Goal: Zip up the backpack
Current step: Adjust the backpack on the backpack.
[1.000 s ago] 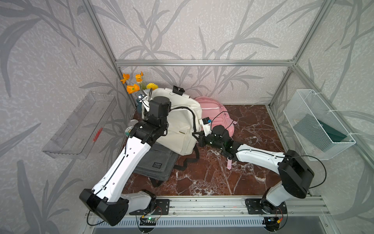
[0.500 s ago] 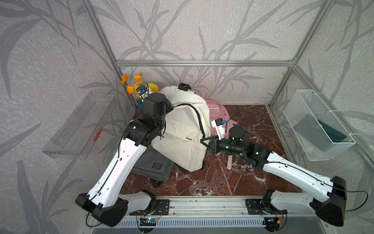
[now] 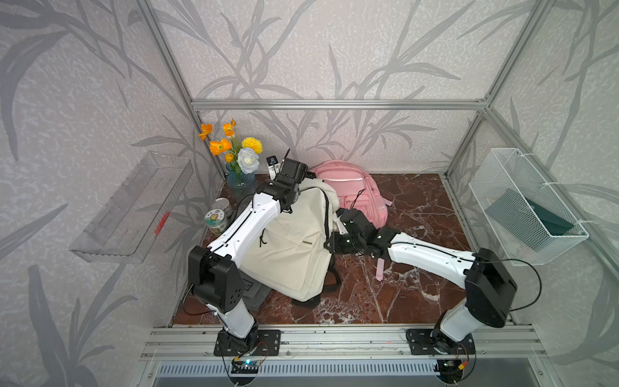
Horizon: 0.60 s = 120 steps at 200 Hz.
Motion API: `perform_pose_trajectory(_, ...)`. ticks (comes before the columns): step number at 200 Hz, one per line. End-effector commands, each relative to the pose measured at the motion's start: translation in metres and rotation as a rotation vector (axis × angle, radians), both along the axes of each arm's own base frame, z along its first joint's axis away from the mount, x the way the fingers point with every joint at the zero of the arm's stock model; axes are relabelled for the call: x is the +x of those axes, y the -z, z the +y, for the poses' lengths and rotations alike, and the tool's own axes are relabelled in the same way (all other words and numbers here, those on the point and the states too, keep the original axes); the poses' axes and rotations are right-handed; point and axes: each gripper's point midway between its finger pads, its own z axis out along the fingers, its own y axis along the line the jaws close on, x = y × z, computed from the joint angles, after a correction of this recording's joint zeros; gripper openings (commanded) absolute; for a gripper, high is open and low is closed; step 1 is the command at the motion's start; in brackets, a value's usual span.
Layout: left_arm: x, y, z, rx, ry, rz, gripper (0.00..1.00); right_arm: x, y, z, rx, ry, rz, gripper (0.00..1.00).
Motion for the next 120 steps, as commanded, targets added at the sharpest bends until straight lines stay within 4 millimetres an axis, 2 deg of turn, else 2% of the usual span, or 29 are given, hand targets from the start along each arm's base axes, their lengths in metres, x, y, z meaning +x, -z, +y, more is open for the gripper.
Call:
perform_pose_trajectory(1,0.0,-0.023,0.019,0.069,-0.013,-0.002,0.07,0.016,-0.019,0.035,0.07,-0.044,-0.052,0.0)
perform_pose_trajectory(17,0.004,-0.018,0.023,0.064,-0.013,0.009,0.11,0.023,-0.015,0.047,0.075,-0.047,-0.043,0.0)
perform_pose_trajectory(31,0.008,-0.009,0.023,0.054,-0.002,0.03,0.17,0.028,-0.013,0.047,0.067,-0.026,-0.056,0.03)
perform_pose_trajectory(44,0.01,-0.001,0.022,0.049,0.006,0.059,0.26,0.031,-0.013,0.044,0.041,-0.018,-0.08,0.16)
perform_pose_trajectory(68,0.011,0.01,0.015,0.016,0.03,0.08,0.48,0.035,-0.013,0.027,-0.036,0.0,-0.121,0.51)
perform_pose_trajectory(82,0.01,0.013,0.01,-0.017,0.041,0.08,0.54,0.038,-0.017,0.013,-0.062,0.015,-0.144,0.63)
perform_pose_trajectory(96,0.008,0.012,0.003,-0.057,0.058,0.074,0.57,0.042,-0.024,-0.007,-0.101,0.049,-0.175,0.7)
perform_pose_trajectory(101,0.007,0.011,0.0,-0.068,0.065,0.072,0.58,0.044,-0.037,-0.018,-0.104,0.072,-0.205,0.71)
perform_pose_trajectory(120,-0.001,0.005,-0.015,-0.096,0.11,0.059,0.63,0.056,-0.043,-0.068,-0.178,0.177,-0.249,0.76)
